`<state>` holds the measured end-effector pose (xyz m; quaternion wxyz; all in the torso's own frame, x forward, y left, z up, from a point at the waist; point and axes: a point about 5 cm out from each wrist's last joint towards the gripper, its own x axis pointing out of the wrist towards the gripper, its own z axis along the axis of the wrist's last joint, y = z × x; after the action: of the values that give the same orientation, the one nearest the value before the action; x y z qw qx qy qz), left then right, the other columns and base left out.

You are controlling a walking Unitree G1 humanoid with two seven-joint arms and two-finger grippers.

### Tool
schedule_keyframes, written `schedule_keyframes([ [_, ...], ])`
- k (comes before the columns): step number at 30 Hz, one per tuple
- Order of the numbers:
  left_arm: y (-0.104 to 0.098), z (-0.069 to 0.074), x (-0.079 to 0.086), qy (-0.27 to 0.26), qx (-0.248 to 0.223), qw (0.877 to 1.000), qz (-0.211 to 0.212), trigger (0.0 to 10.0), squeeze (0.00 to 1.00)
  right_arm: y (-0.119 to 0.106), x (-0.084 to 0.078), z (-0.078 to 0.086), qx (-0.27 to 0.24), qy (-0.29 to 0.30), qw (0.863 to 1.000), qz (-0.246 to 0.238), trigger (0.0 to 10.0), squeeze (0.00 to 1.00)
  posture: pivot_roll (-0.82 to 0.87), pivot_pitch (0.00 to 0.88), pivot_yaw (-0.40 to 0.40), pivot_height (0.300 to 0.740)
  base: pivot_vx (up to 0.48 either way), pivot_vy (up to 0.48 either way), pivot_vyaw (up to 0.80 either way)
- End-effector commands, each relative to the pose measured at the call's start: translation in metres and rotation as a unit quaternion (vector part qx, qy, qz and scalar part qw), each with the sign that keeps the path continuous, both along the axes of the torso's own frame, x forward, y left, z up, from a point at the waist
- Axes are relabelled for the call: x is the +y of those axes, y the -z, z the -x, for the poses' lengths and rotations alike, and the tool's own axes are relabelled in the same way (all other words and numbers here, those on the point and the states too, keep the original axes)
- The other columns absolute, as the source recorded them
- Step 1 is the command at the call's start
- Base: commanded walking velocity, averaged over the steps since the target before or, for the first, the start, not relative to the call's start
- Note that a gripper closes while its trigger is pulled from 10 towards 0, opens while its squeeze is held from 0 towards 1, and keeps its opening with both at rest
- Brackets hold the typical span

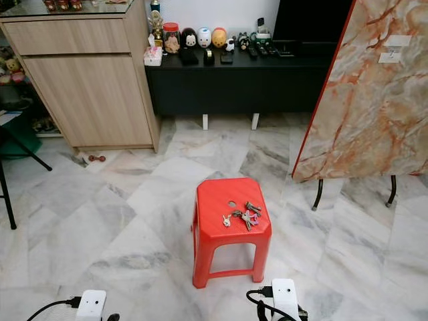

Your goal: Hang keys on a hook

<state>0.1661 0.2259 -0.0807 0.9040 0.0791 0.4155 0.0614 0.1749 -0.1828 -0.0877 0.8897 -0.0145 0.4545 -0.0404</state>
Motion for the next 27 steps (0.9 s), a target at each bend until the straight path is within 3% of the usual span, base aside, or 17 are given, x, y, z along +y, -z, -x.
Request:
schedule_keyframes([
  [1, 0.0022, 0.0049, 0.0032, -0.006, 0.015, 1.000, 0.002, 10.0, 0.00, 0.0014, -0.0007, 0.0027, 0.009, 0.000, 1.000, 0.000, 10.0, 0.00, 0.11, 0.022, -0.066, 0.740, 0.000, 0.000, 0.00],
  [7, 0.0038, 0.0103, 0.0078, -0.010, 0.027, 1.000, -0.002, 10.0, 0.00, 0.0013, 0.0020, 0.0016, 0.008, -0.003, 1.000, -0.003, 10.0, 0.00, 0.11, 0.023, -0.066, 0.740, 0.000, 0.000, 0.00],
  [17, 0.0054, 0.0147, 0.0095, -0.012, 0.037, 0.999, -0.002, 10.0, 0.00, 0.0020, 0.0031, 0.0034, 0.009, -0.024, 1.000, 0.004, 10.0, 0.00, 0.11, 0.027, -0.065, 0.740, 0.281, 0.000, 0.10],
  [27, 0.0055, 0.0143, 0.0088, -0.012, 0.037, 0.999, -0.001, 10.0, 0.00, 0.0031, 0.0014, 0.0061, 0.013, -0.007, 1.000, -0.001, 10.0, 0.00, 0.11, 0.028, -0.066, 0.740, 0.313, 0.000, 0.16],
])
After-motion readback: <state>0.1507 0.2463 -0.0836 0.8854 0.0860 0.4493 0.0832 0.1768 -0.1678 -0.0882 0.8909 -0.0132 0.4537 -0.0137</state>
